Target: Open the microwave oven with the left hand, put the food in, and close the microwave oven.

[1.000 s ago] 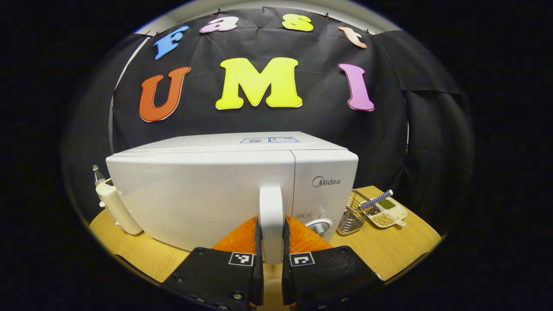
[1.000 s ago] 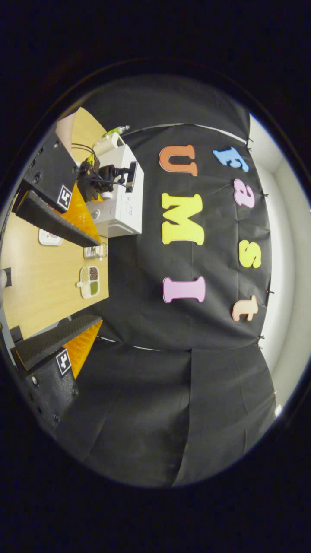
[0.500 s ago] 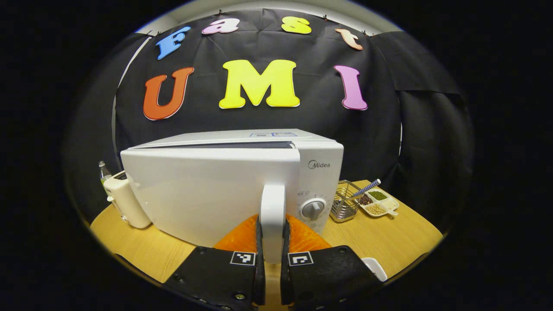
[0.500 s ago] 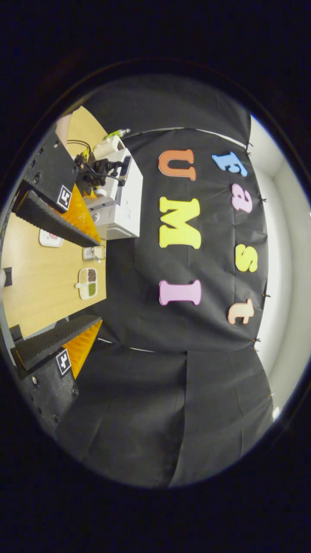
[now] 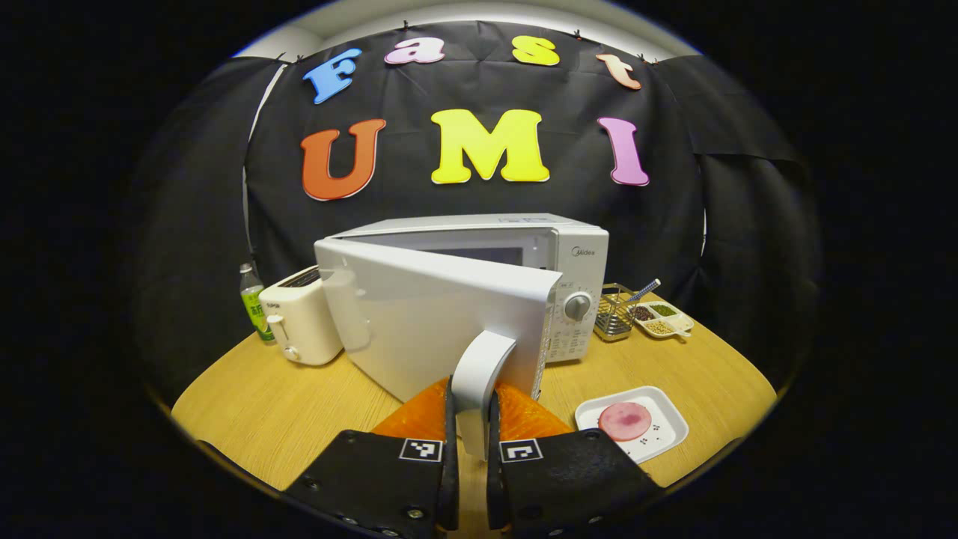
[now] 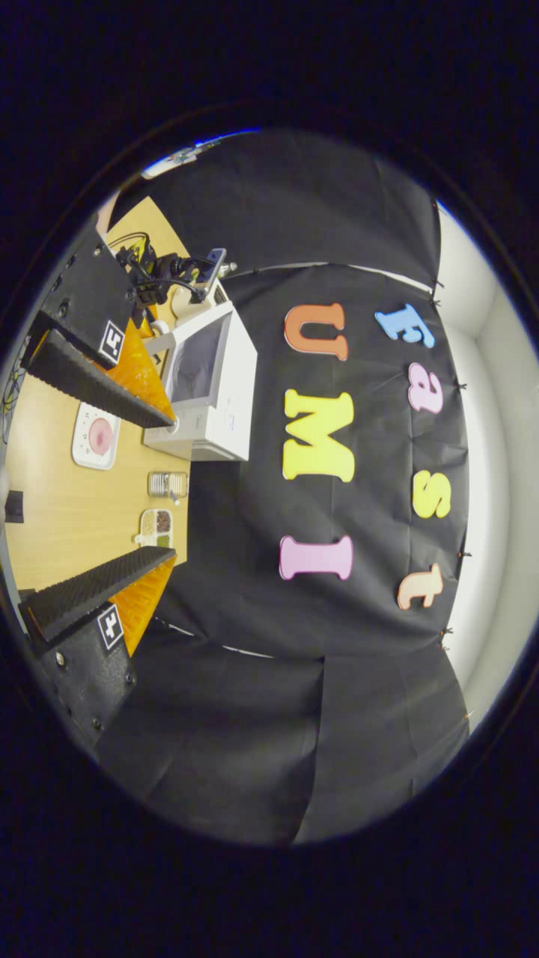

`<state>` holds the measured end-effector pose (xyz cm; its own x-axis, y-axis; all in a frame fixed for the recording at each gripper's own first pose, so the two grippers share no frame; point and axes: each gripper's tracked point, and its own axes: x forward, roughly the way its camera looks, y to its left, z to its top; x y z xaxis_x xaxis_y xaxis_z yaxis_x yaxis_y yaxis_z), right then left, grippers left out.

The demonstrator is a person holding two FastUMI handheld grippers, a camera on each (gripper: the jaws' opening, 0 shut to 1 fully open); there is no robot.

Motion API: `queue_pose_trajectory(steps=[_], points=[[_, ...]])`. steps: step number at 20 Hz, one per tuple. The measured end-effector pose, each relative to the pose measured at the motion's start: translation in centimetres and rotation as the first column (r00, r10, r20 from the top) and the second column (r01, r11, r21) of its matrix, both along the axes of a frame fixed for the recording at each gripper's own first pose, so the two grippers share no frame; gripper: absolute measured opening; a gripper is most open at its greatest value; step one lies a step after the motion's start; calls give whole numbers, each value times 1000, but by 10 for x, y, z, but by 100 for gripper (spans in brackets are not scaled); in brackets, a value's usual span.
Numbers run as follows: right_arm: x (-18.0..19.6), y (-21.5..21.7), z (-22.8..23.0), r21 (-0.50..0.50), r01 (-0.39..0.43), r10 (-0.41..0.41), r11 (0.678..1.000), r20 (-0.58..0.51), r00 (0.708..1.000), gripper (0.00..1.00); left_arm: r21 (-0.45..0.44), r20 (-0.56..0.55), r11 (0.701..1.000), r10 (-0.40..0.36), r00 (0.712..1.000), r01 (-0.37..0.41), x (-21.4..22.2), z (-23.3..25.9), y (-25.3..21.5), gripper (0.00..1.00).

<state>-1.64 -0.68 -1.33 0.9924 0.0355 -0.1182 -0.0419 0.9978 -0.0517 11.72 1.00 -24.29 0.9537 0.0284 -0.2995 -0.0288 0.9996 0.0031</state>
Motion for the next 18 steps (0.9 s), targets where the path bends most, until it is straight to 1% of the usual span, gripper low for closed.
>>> queue_pose_trajectory(steps=[1,2,3,4,5,7,8,9,11,12,13,14,15,16,18], points=[[0,10,0,-5,-21,21,1000,4,1000,100,5,-6,1000,15,1000,-15,-9,1,9,15],[-1,18,-1,-12,-38,38,999,2,999,100,32,-8,999,43,999,-42,-17,1,19,18],[-1,26,-3,-16,-57,57,998,-1,998,100,64,-9,995,71,997,-70,-24,1,30,18],[-1,33,-4,-18,-71,71,997,-2,998,100,97,-4,992,86,996,-86,-30,2,38,22],[-1,37,-6,-18,-81,81,997,-1,997,100,121,5,988,99,995,-99,-35,4,45,22],[-1,46,-9,-15,-96,96,995,-4,995,100,129,5,985,116,993,-116,-43,4,58,22],[-2,50,-12,-18,-100,100,995,-7,995,100,128,16,984,123,992,-124,-46,9,62,25],[-3,52,-14,-22,-102,102,995,-8,995,100,126,20,983,133,991,-134,-48,10,69,26],[-3,58,-19,-20,-109,108,994,-13,994,100,107,7,982,153,988,-153,-55,9,80,45],[-4,61,-20,-16,-111,110,994,-15,994,100,98,8,983,157,988,-157,-56,10,84,70],[-4,63,-23,-15,-112,112,994,-20,994,100,92,10,985,147,989,-147,-59,11,85,79],[-4,64,-24,-14,-111,111,994,-21,994,100,104,14,983,148,989,-149,-61,13,88,84],[-4,65,-25,-12,-108,108,994,-21,994,100,122,26,981,146,989,-149,-66,16,92,86],[-4,65,-26,-9,-107,107,994,-23,994,100,137,37,979,146,989,-149,-68,18,95,91],[-2,67,-33,2,-106,106,994,-30,994,100,149,38,977,151,988,-155,-76,16,105,94]])
